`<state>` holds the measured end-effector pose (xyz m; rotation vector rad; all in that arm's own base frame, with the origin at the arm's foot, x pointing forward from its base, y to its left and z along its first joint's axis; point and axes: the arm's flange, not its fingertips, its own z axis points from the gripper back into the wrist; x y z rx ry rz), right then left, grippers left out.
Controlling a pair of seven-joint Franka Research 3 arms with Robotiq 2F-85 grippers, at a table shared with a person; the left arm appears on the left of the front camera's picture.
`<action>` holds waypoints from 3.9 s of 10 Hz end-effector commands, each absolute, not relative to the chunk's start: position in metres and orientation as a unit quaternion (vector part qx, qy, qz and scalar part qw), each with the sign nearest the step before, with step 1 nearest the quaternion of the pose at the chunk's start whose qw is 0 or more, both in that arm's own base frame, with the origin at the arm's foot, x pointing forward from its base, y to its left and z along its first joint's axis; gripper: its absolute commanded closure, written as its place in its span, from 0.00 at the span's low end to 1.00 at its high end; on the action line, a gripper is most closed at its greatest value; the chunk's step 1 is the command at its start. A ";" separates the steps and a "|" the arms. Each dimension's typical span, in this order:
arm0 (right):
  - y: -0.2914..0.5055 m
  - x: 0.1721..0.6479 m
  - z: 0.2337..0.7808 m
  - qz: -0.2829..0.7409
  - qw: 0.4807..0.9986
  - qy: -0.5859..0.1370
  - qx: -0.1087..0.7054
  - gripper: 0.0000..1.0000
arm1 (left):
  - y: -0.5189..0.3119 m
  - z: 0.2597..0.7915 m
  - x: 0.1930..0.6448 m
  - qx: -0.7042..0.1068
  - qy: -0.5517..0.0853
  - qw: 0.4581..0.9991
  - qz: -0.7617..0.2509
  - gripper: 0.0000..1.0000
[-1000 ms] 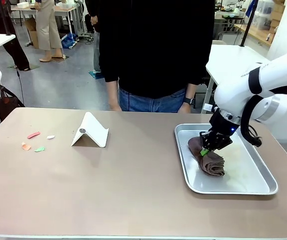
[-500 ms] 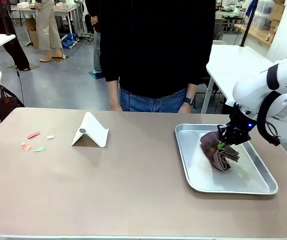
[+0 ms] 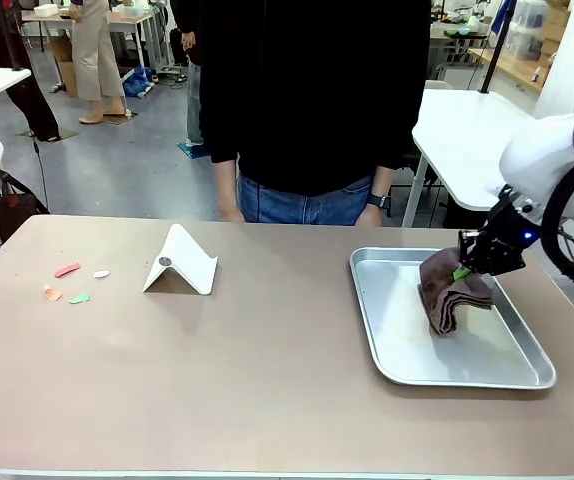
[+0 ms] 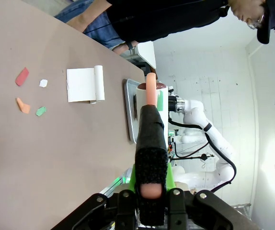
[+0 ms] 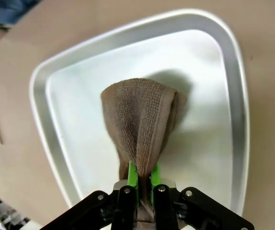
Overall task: Clean the surface of the table.
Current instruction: If a person points to the right, clean the right side of the table with your right hand, and if they point to the left, clean the left side with your left hand, then clean the area not pointed to by the person.
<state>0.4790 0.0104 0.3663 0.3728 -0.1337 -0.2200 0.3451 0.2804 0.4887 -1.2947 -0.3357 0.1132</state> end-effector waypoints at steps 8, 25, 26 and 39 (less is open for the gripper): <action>-0.109 0.448 0.449 -0.094 0.837 -0.044 0.538 0.98 | 0.280 0.491 0.342 -0.601 -0.155 0.783 0.047 1.00; -0.216 0.412 0.433 -0.147 0.685 -0.008 0.714 0.98 | 0.280 0.491 0.342 -0.601 -0.155 0.783 0.047 1.00; -0.216 0.412 0.433 -0.147 0.685 -0.008 0.714 0.98 | 0.280 0.491 0.342 -0.601 -0.155 0.783 0.047 1.00; -0.216 0.412 0.433 -0.147 0.685 -0.008 0.714 0.98 | 0.276 0.497 0.348 -0.559 -0.156 0.814 0.033 0.78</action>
